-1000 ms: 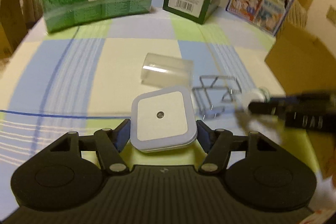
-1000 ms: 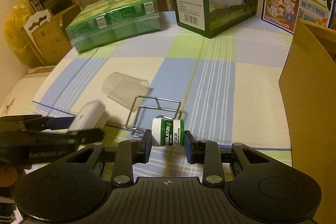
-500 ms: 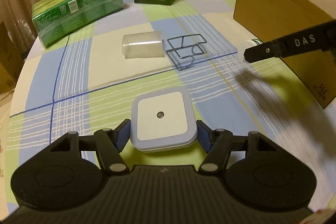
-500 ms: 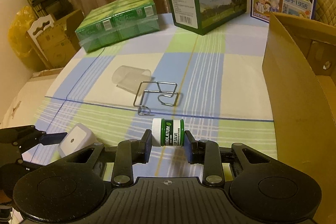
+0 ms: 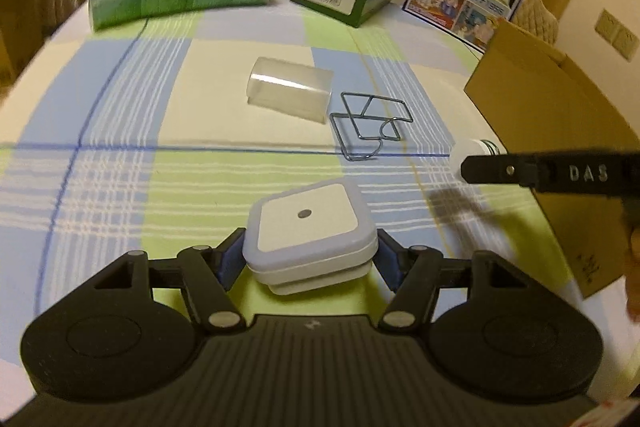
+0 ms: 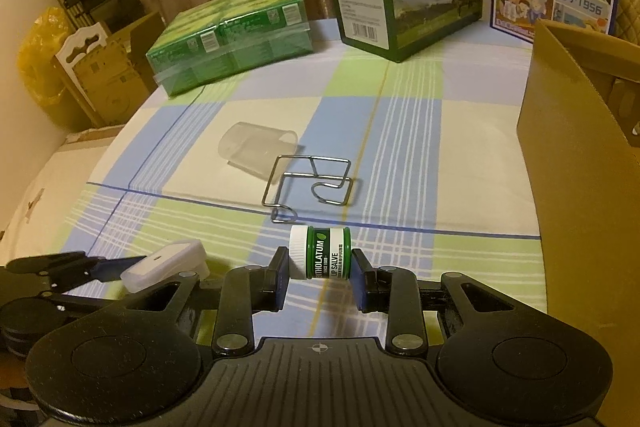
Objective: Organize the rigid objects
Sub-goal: 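Carry the nightlight and pill bottle over the cardboard box with both grippers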
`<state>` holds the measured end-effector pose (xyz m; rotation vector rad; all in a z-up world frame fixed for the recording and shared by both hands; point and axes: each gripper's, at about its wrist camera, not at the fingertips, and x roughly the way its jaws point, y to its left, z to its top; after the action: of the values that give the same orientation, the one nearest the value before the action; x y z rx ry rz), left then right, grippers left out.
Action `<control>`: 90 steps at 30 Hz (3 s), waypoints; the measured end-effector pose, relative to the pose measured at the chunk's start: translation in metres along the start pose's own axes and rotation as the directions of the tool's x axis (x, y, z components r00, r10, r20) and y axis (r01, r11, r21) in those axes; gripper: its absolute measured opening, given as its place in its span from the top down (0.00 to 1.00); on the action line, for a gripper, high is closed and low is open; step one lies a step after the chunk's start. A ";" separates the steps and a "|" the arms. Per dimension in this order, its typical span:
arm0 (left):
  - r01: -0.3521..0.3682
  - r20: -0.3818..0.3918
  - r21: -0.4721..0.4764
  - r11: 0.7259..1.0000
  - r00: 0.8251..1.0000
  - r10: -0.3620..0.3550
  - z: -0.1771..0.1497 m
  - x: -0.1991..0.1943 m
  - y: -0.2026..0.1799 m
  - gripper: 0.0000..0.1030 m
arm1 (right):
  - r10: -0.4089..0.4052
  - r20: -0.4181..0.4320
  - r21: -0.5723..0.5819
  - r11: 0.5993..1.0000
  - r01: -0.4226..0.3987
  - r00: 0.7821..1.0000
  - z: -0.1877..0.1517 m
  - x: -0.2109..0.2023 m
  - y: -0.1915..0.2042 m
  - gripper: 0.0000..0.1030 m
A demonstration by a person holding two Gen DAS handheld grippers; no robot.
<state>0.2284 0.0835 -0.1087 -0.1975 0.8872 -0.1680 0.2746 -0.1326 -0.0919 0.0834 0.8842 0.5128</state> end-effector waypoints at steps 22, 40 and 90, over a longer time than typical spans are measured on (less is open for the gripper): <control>-0.023 0.026 -0.036 0.999 0.999 0.024 0.003 -0.004 -0.002 0.39 | 0.010 0.015 -0.004 1.000 -0.010 1.000 0.004 -0.007 0.001 0.73; -0.021 0.136 -0.025 0.999 0.990 0.024 -0.004 -0.049 -0.049 0.39 | -0.049 0.103 0.049 0.998 0.044 0.993 -0.031 -0.058 0.004 0.73; 0.096 0.175 0.191 0.977 0.976 -0.130 -0.033 -0.152 -0.289 0.39 | -0.347 0.227 0.192 0.932 0.308 0.910 -0.122 -0.306 -0.098 0.73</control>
<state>0.0900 -0.1653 0.0547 -0.0919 0.6697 -0.3304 0.0611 -0.3762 0.0225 0.1347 0.6615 0.1126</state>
